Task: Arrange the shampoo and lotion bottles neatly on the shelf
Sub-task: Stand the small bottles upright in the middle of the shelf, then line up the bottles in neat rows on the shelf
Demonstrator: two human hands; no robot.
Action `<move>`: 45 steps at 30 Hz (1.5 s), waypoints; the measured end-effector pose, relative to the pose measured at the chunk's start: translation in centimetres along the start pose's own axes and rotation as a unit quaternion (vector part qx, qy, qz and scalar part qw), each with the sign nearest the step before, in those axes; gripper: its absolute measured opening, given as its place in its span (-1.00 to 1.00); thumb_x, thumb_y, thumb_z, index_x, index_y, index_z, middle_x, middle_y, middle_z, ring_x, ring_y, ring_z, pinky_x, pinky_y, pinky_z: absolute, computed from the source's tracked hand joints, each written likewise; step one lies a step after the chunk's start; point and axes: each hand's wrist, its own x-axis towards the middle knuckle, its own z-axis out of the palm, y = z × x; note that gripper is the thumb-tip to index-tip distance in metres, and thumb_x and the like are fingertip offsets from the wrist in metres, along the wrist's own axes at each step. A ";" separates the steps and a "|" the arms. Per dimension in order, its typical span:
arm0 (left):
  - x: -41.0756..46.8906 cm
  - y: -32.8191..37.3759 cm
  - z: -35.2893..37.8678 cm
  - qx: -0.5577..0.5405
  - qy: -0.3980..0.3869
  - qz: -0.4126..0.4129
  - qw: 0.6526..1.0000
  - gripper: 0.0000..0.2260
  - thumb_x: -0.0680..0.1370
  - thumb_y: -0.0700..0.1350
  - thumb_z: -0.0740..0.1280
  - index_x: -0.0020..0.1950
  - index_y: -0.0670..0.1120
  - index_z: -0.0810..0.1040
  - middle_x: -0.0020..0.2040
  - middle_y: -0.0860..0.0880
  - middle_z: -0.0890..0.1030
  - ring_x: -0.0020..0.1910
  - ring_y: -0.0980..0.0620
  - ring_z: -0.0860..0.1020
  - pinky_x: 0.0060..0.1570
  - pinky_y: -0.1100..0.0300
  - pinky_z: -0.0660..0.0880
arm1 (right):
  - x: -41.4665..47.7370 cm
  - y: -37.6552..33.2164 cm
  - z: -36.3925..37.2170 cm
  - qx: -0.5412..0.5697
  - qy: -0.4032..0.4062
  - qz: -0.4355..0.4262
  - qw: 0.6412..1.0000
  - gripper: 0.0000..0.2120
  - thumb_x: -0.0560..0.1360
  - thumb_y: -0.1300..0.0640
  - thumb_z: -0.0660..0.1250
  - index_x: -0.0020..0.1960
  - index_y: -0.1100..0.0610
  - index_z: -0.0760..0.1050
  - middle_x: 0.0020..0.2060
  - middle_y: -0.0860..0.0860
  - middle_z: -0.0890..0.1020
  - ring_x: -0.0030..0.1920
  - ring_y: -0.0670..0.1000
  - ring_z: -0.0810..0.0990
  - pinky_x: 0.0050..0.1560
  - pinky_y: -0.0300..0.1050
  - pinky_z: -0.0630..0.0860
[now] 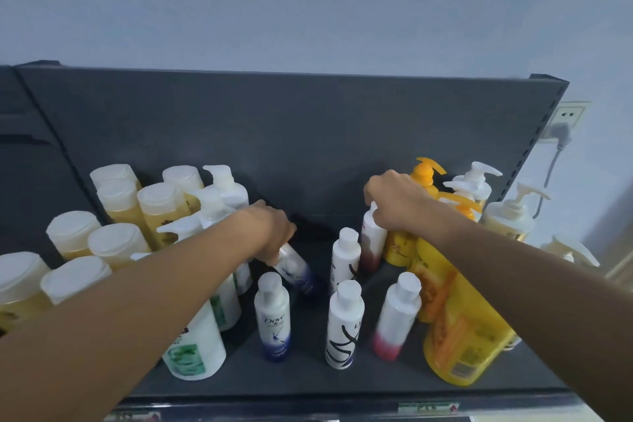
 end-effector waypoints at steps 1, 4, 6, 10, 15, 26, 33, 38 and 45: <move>-0.4 -0.1 -0.4 -0.022 0.000 -0.006 1.000 -0.65 0.52 0.08 0.38 0.25 -0.03 0.53 0.01 -0.02 0.63 -0.11 -0.08 0.58 -0.24 0.14 0.38 | -0.5 0.0 0.0 -0.004 -0.002 -0.004 1.000 -0.74 0.49 0.29 0.36 0.16 0.17 0.63 0.01 0.12 0.66 -0.04 0.14 0.66 -0.18 -0.07 0.61; -0.9 0.0 -1.4 -0.110 0.056 -0.009 0.992 -0.65 0.39 0.12 0.51 0.10 0.01 0.62 -0.18 0.02 0.59 -0.17 -0.09 0.62 -0.33 0.16 0.47 | -2.0 0.1 0.2 -0.013 -0.006 -0.016 1.000 -0.79 0.49 0.26 0.40 0.11 0.17 0.65 -0.05 0.09 0.69 -0.09 0.10 0.68 -0.10 -0.03 0.69; -1.1 0.5 -1.7 -0.145 0.094 -0.005 0.985 -0.63 0.34 0.08 0.55 0.11 0.03 0.62 -0.16 0.03 0.58 -0.16 -0.08 0.61 -0.34 0.15 0.48 | -3.0 0.1 0.4 -0.009 -0.012 -0.019 1.000 -0.81 0.48 0.27 0.40 0.08 0.19 0.67 -0.07 0.10 0.71 -0.09 0.09 0.69 -0.09 0.00 0.70; -1.2 1.5 -1.6 -0.168 0.123 -0.008 0.978 -0.54 0.30 0.08 0.61 0.14 0.01 0.62 -0.11 0.02 0.56 -0.11 -0.08 0.59 -0.29 0.10 0.52 | -4.7 0.4 0.9 0.009 -0.026 -0.021 0.999 -0.80 0.47 0.29 0.39 0.07 0.19 0.68 -0.08 0.10 0.71 -0.08 0.09 0.68 -0.09 -0.01 0.69; -1.4 2.1 -1.0 -0.226 0.130 -0.020 0.965 -0.48 0.36 0.12 0.60 0.27 0.01 0.59 0.01 -0.01 0.51 -0.08 -0.09 0.56 -0.23 0.09 0.49 | -5.8 0.5 0.9 0.018 -0.018 -0.023 0.999 -0.72 0.51 0.31 0.39 0.20 0.17 0.66 0.03 0.08 0.70 -0.02 0.08 0.66 -0.21 -0.18 0.51; -4.4 1.8 -0.7 -0.254 0.213 -0.071 0.941 -0.70 0.54 0.06 0.36 0.23 -0.03 0.55 0.06 -0.05 0.60 -0.06 -0.11 0.58 -0.17 0.09 0.52 | -6.8 -0.6 0.3 -0.008 0.016 0.005 1.000 -0.73 0.54 0.19 0.35 0.22 0.12 0.62 -0.01 0.07 0.69 -0.07 0.08 0.67 -0.24 -0.12 0.62; -11.3 -0.7 -0.8 -0.275 0.258 -0.077 0.923 -0.68 0.56 0.14 0.35 0.25 0.03 0.58 0.10 0.05 0.63 0.08 -0.02 0.60 0.03 0.01 0.58 | -6.9 -4.1 -5.0 0.045 0.085 -0.052 0.994 -0.72 0.57 0.04 0.30 0.25 0.03 0.58 0.10 0.01 0.65 0.07 0.09 0.63 -0.12 -0.07 0.55; -17.1 -3.5 0.7 -0.270 0.258 -0.127 0.919 -0.68 0.58 0.16 0.33 0.29 0.10 0.57 0.18 0.09 0.59 0.17 0.05 0.54 0.15 0.02 0.52 | -7.6 -7.2 -6.7 0.106 0.085 -0.107 0.985 -0.71 0.55 -0.03 0.31 0.25 -0.02 0.57 0.06 -0.04 0.67 0.06 0.08 0.64 -0.06 -0.03 0.58; -24.3 -9.2 6.0 -0.262 0.252 -0.186 0.913 -0.71 0.58 0.11 0.36 0.27 0.08 0.59 0.15 0.11 0.61 0.05 0.10 0.56 0.10 0.11 0.52 | -8.7 -14.3 -8.0 0.150 0.077 -0.174 0.970 -0.68 0.53 -0.06 0.33 0.27 -0.06 0.55 0.06 -0.06 0.65 0.07 0.06 0.62 0.06 0.02 0.59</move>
